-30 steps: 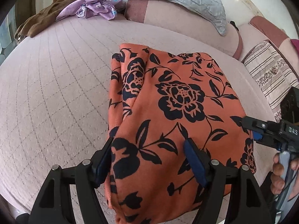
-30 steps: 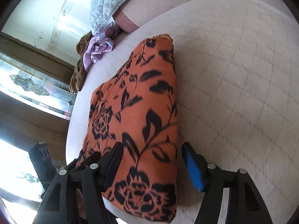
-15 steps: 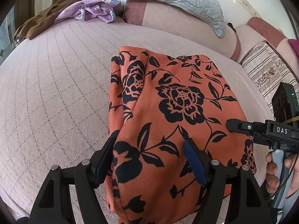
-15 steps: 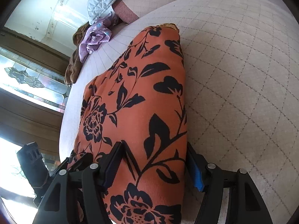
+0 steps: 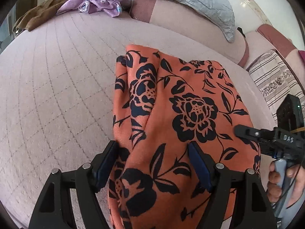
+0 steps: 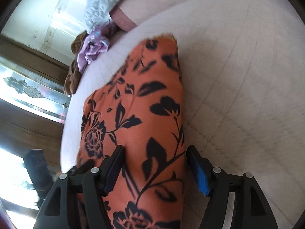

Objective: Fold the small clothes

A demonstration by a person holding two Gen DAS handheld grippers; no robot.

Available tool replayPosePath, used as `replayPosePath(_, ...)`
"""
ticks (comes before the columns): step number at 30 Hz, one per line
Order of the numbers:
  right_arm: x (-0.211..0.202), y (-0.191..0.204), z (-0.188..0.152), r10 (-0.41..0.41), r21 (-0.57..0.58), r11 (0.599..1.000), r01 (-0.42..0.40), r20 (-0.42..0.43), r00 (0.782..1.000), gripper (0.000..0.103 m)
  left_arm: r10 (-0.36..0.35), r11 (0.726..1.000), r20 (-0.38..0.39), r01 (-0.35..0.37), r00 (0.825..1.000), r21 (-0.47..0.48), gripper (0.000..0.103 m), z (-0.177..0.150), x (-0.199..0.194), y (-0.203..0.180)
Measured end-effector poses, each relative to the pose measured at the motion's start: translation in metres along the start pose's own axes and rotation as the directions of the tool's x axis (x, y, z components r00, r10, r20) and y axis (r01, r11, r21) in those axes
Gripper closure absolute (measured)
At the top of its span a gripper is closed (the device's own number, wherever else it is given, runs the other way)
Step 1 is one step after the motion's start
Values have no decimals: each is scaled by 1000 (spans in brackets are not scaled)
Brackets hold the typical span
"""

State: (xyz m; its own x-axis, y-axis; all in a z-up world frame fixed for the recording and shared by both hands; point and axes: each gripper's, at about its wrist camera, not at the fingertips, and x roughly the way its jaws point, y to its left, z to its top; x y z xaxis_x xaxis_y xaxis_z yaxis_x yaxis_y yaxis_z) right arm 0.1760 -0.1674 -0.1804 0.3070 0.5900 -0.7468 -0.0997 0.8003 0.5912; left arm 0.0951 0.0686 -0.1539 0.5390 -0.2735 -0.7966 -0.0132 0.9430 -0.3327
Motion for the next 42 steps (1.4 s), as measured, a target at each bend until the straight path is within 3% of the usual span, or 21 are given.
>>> replayPosePath(6, 6, 21, 0, -82, -122, 989, 82, 0, 997, 42, 12, 1000, -6, -12, 1000, 1, 31, 2, -3, 2)
replayPosePath(13, -11, 4, 2, -3, -35, 999, 3, 19, 1000, 36, 36, 999, 2, -36, 999, 8, 30, 0, 2, -4)
replayPosePath(17, -20, -3, 26, 19, 23, 1000, -20, 55, 998, 35, 36, 999, 6, -36, 999, 10, 30, 0, 2, -5)
replayPosePath(20, -8, -10, 47, 13, 86, 996, -17, 38, 999, 34, 33, 999, 7, -34, 999, 11, 30, 1, 2, -4)
replayPosePath(21, 2, -9, 53, 20, 82, 996, -21, 9, 1000, 47, 34, 999, 7, -34, 999, 12, 30, 1, 2, -4)
replayPosePath(22, 7, -3, 55, 7, 54, 999, -7, -4, 1000, 57, 32, 999, 8, -32, 999, 11, 30, 1, 2, -4)
replayPosePath(24, 6, 24, 53, -122, -70, 990, 123, 13, 992, 60, 28, 1000, 12, -28, 1000, 12, 29, -1, 1, -3)
replayPosePath(26, 1, 52, 43, -243, -201, 947, 252, 67, 968, 60, 21, 1000, 13, -21, 1000, 8, 29, -2, 1, -2)
replayPosePath(27, 1, 55, 41, -264, -216, 937, 274, 77, 962, 59, 19, 1000, 13, -19, 1000, 6, 29, -2, 1, -1)
replayPosePath(30, 1, 36, 39, -232, -121, 965, 235, 37, 972, 30, 18, 1000, 14, -18, 1000, 2, 29, -2, 1, 0)
replayPosePath(33, -13, 22, 25, -157, -68, 985, 159, 31, 987, 30, 13, 1000, 15, -13, 1000, -3, 29, -2, 0, 1)
replayPosePath(40, -24, 15, -9, -101, -70, 992, 101, 8, 995, 30, -38, 999, 40, 40, 998, -35, 36, -11, -32, -1)
replayPosePath(42, -18, 18, -13, -88, -73, 993, 88, 2, 996, 30, -15, 1000, -8, 15, 1000, -20, 34, -17, -17, 2)
